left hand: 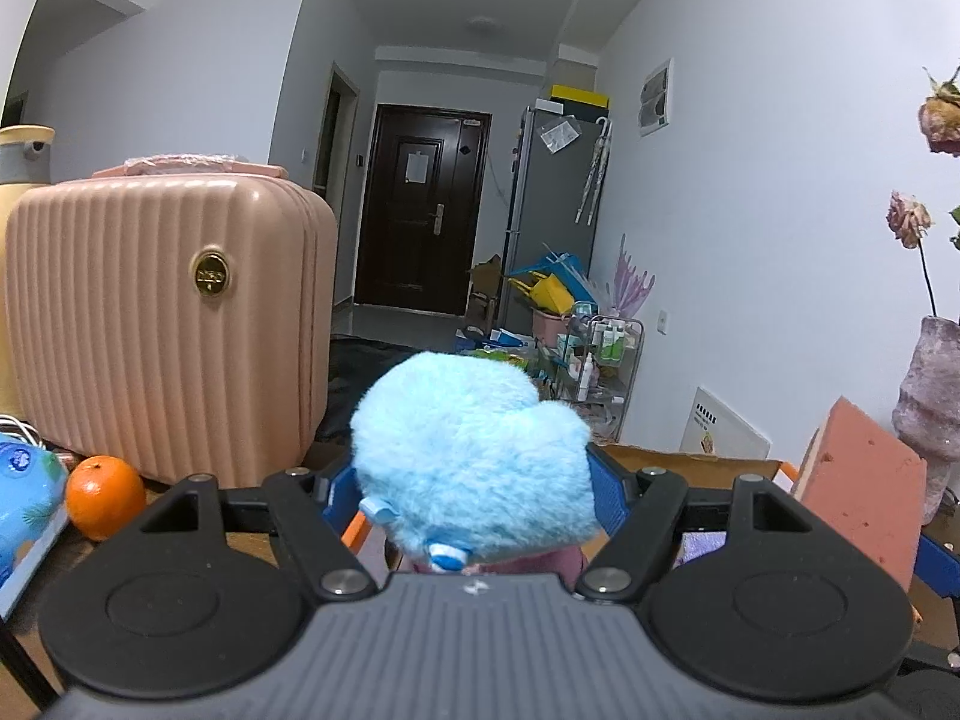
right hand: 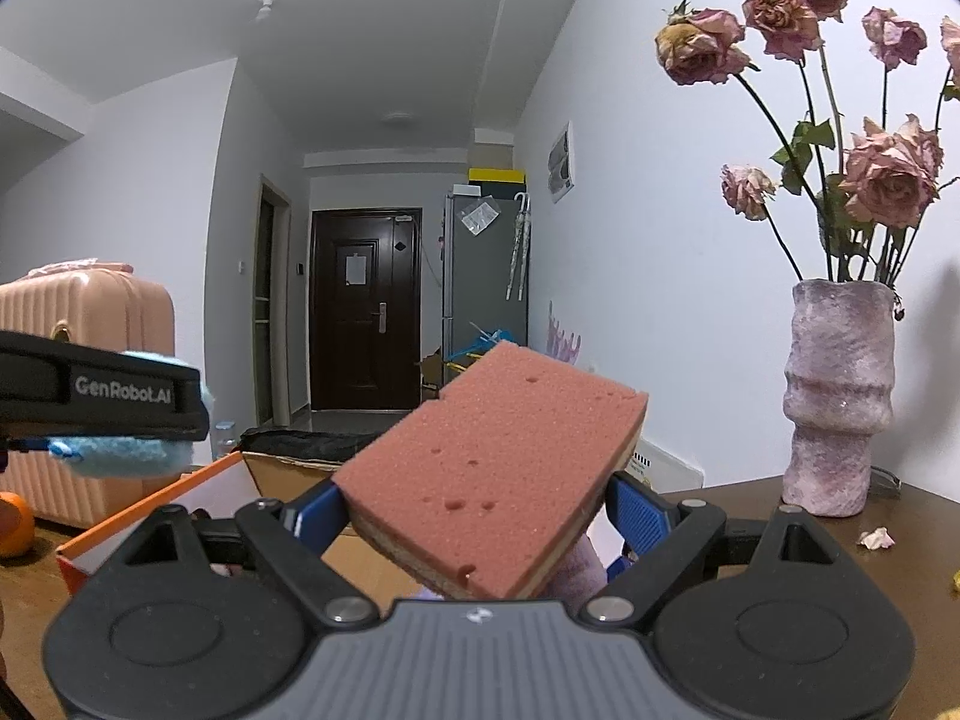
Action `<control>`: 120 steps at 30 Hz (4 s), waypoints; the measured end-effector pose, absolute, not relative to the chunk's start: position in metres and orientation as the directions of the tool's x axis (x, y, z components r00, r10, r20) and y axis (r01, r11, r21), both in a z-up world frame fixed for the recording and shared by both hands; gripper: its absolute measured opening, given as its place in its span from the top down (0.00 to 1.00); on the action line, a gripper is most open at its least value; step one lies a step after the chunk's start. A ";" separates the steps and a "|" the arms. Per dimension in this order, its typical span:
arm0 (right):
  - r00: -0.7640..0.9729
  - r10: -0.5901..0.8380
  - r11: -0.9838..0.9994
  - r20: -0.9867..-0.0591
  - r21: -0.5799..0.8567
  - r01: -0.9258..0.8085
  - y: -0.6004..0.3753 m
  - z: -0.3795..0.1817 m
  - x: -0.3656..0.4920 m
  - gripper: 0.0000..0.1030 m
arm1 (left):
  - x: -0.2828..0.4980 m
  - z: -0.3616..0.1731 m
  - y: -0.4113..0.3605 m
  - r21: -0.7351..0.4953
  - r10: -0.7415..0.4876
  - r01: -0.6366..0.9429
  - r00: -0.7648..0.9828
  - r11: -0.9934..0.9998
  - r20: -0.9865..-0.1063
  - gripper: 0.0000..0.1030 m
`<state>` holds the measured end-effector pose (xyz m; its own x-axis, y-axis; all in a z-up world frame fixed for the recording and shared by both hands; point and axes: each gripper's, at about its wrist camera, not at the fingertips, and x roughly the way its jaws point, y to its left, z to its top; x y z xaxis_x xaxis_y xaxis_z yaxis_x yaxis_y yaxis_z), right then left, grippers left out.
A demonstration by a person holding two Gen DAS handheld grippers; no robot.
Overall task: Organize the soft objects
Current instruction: 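Carry the blue plush and sponge with both tools over the cardboard box, then open both grippers to drop the plush and sponge into the box, then withdraw both tools from the box toward the yellow plush toy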
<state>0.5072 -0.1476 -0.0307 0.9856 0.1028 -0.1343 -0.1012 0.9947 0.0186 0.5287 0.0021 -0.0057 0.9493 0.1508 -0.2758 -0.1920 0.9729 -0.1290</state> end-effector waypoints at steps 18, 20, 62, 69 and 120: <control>0.984 0.089 0.996 -0.153 -0.007 -0.092 -0.140 -0.032 0.542 0.12 | 0.571 -0.015 0.008 -0.126 0.155 -0.197 0.946 0.972 -0.285 0.28; 0.983 0.089 0.996 -0.159 -0.006 -0.091 -0.142 -0.032 0.544 0.12 | 0.572 -0.017 0.009 -0.123 0.161 -0.204 0.943 0.971 -0.292 0.28; 0.983 0.060 0.997 -0.171 0.065 -0.050 -0.157 -0.031 0.535 0.00 | 0.555 -0.017 0.017 -0.158 0.242 -0.288 0.935 0.945 -0.260 0.00; 0.987 0.055 0.998 -0.151 0.052 -0.048 -0.161 -0.029 0.516 0.00 | 0.540 -0.017 0.022 -0.166 0.252 -0.300 0.933 0.940 -0.259 0.00; 0.978 0.030 0.999 -0.207 0.038 -0.022 -0.225 -0.029 0.353 0.00 | 0.363 -0.030 0.007 -0.124 0.203 -0.262 0.911 0.957 -0.360 0.00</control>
<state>0.3525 -0.2251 -0.0293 0.9779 0.0297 -0.2071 -0.0224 0.9990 0.0376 0.3634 0.0069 -0.0295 0.9106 0.2032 -0.3600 -0.2624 0.9570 -0.1237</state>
